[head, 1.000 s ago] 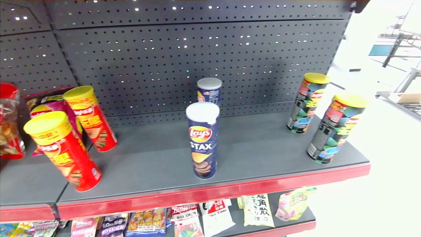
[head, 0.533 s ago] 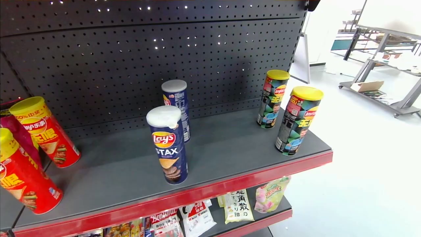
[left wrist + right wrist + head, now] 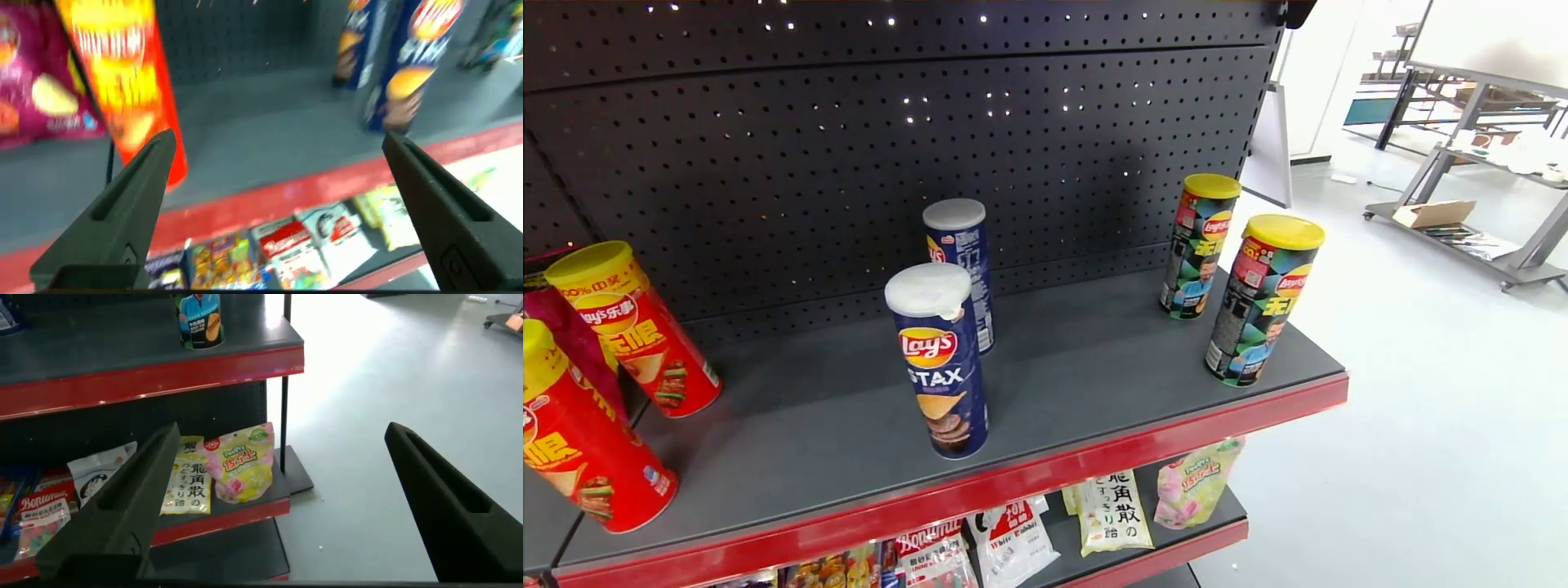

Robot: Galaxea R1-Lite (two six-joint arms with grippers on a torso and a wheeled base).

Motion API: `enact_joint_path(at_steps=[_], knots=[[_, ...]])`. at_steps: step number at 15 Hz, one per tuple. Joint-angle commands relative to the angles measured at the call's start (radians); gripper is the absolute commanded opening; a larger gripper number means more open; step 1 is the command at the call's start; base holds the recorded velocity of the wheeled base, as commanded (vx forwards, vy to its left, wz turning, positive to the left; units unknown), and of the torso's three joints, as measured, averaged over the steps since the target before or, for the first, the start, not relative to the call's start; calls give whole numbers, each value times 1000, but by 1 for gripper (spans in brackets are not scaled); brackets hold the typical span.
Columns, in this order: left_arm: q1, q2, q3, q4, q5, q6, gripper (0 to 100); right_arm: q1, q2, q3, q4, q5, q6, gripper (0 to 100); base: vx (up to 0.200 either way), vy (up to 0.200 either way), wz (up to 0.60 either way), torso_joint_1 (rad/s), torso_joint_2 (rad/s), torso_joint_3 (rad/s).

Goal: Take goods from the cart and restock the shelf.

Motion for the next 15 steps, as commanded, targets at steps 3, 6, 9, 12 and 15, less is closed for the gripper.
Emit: enact_joint_path(at_steps=[3, 6, 9, 12, 15], knots=[[-30, 702, -295, -96, -80, -10, 100, 0, 0, 0, 0, 0, 0, 100, 0, 0, 0, 0, 0, 0], [-39, 893, -284, -252, -169, -9, 100, 0, 0, 0, 0, 0, 0, 100, 0, 0, 0, 0, 0, 0], [-54, 1067, -298, -378, -272, -4, 100, 0, 0, 0, 0, 0, 0, 100, 0, 0, 0, 0, 0, 0], [-53, 1169, -307, -399, -424, 28, 100, 0, 0, 0, 0, 0, 0, 100, 0, 0, 0, 0, 0, 0], [-49, 1253, -307, -398, -438, 146, 100, 0, 0, 0, 0, 0, 0, 100, 0, 0, 0, 0, 0, 0]])
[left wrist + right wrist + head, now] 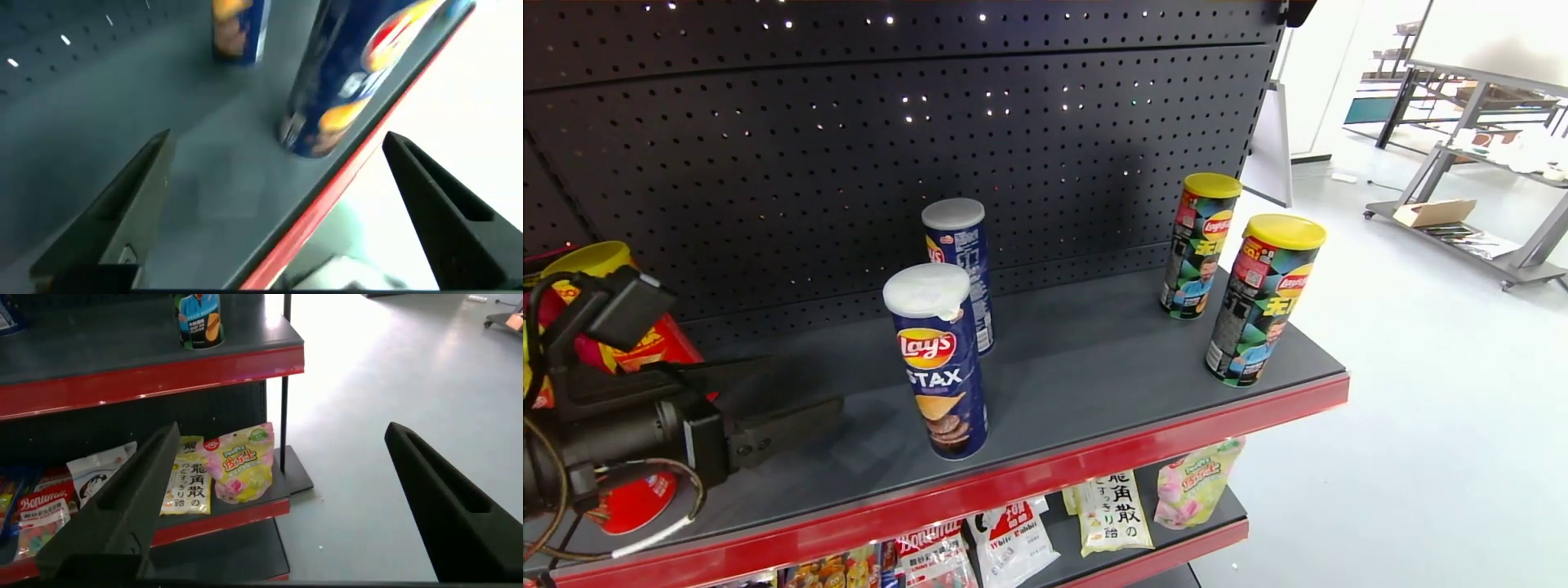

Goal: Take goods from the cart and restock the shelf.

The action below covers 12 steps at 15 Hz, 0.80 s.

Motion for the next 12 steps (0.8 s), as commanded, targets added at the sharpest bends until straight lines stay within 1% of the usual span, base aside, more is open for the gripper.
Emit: enact_joint_path(at_steps=[1, 2, 3, 5, 7, 8, 9, 10, 11, 12], knots=[[16, 110, -12, -1, 1, 39, 100, 0, 0, 0, 0, 0, 0, 100, 0, 0, 0, 0, 0, 0], [31, 127, -27, -1, 4, 48, 100, 0, 0, 0, 0, 0, 0, 100, 0, 0, 0, 0, 0, 0], [36, 140, -32, -1, 6, 48, 100, 0, 0, 0, 0, 0, 0, 100, 0, 0, 0, 0, 0, 0], [36, 174, -34, -3, 6, 51, 100, 0, 0, 0, 0, 0, 0, 100, 0, 0, 0, 0, 0, 0], [36, 239, -58, -4, 6, 66, 100, 0, 0, 0, 0, 0, 0, 100, 0, 0, 0, 0, 0, 0], [36, 243, -60, -4, 7, 68, 100, 0, 0, 0, 0, 0, 0, 100, 0, 0, 0, 0, 0, 0], [36, 295, -76, -3, 18, 94, 100, 0, 0, 0, 0, 0, 0, 100, 0, 0, 0, 0, 0, 0], [36, 306, -80, -4, 21, 101, 100, 0, 0, 0, 0, 0, 0, 100, 0, 0, 0, 0, 0, 0], [34, 346, -95, -3, 26, 123, 100, 0, 0, 0, 0, 0, 0, 100, 0, 0, 0, 0, 0, 0], [31, 360, -101, -3, 26, 131, 100, 0, 0, 0, 0, 0, 0, 100, 0, 0, 0, 0, 0, 0]])
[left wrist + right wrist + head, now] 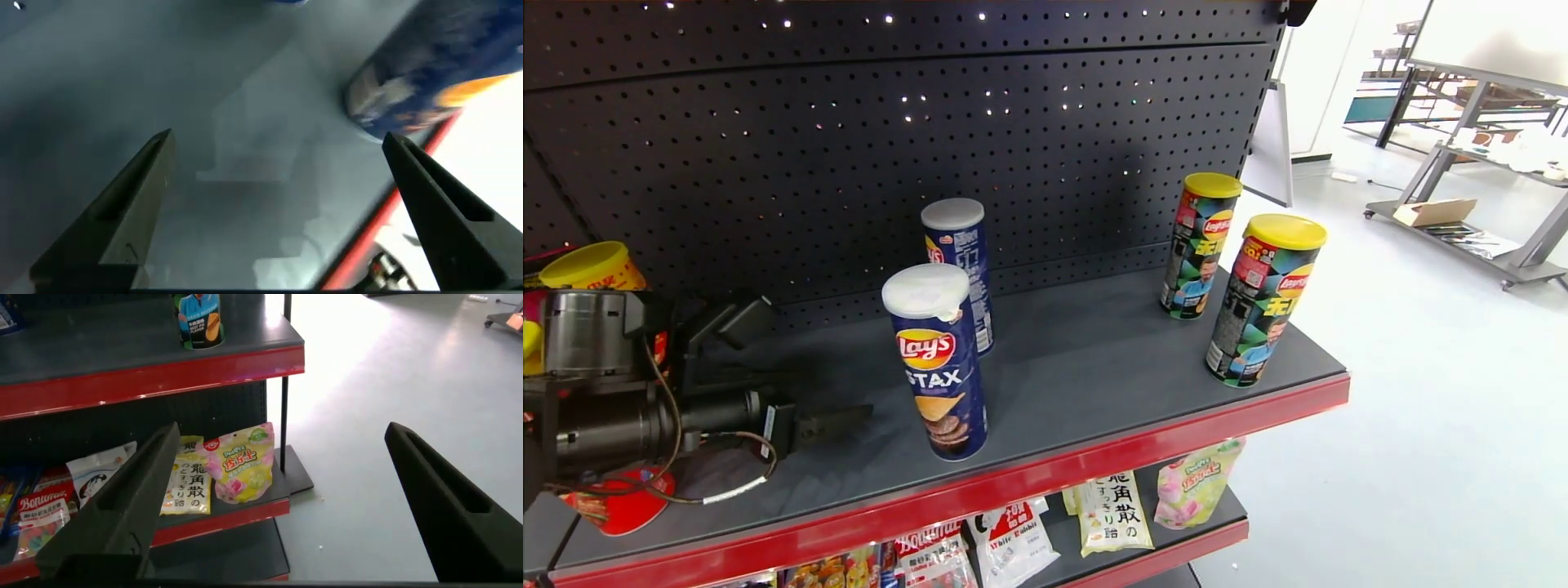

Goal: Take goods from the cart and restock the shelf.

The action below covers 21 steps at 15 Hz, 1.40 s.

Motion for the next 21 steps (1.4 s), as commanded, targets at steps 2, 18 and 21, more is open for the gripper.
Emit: enact_joint_path(at_steps=[2, 18, 21], knots=[[-20, 116, -55, 0, 2, 29, 100, 0, 0, 0, 0, 0, 0, 100, 0, 0, 0, 0, 0, 0], [-107, 346, -223, -43, 39, 43, 100, 0, 0, 0, 0, 0, 0, 100, 0, 0, 0, 0, 0, 0], [-107, 365, -246, -52, 40, 43, 100, 0, 0, 0, 0, 0, 0, 100, 0, 0, 0, 0, 0, 0]])
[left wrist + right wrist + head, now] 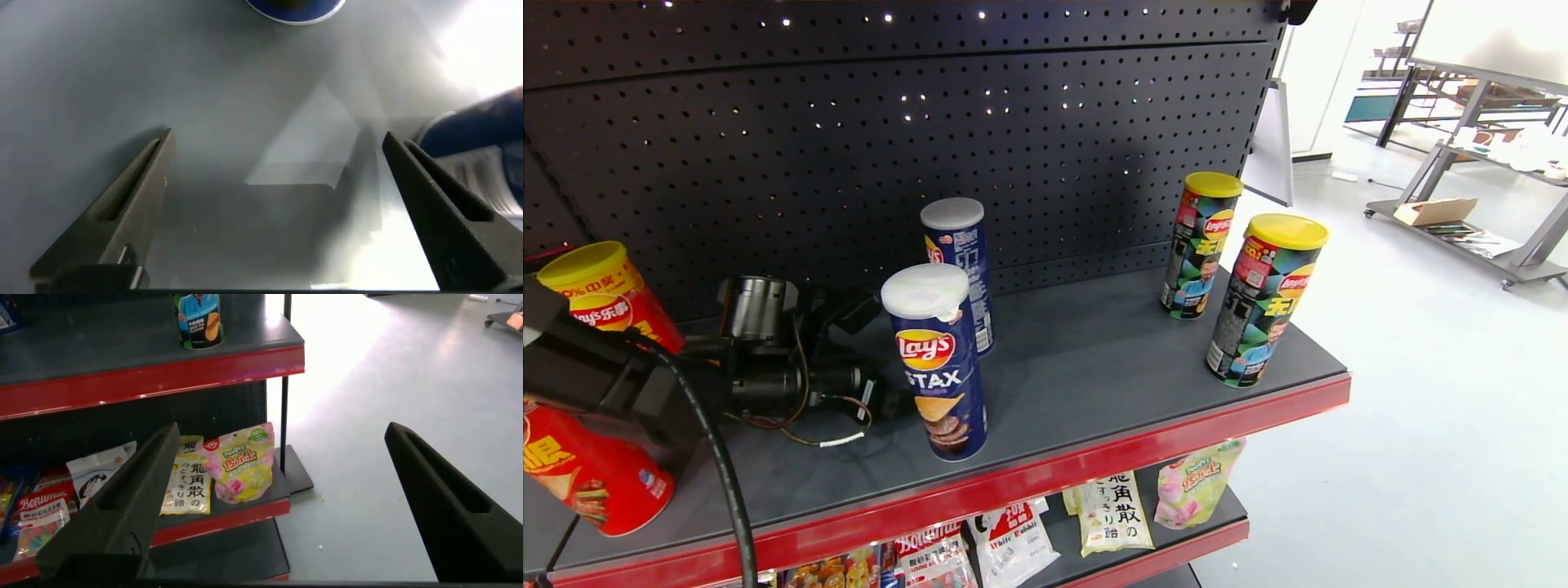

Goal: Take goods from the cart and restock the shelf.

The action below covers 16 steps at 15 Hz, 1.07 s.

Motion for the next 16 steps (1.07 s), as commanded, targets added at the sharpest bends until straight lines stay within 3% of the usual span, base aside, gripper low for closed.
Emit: enact_joint_path(at_steps=[1, 16], knots=[[0, 14, -13, 0, 2, 1, 100, 0, 0, 0, 0, 0, 0, 100, 0, 0, 0, 0, 0, 0], [-35, 32, -36, 8, 6, 1, 100, 0, 0, 0, 0, 0, 0, 100, 0, 0, 0, 0, 0, 0]])
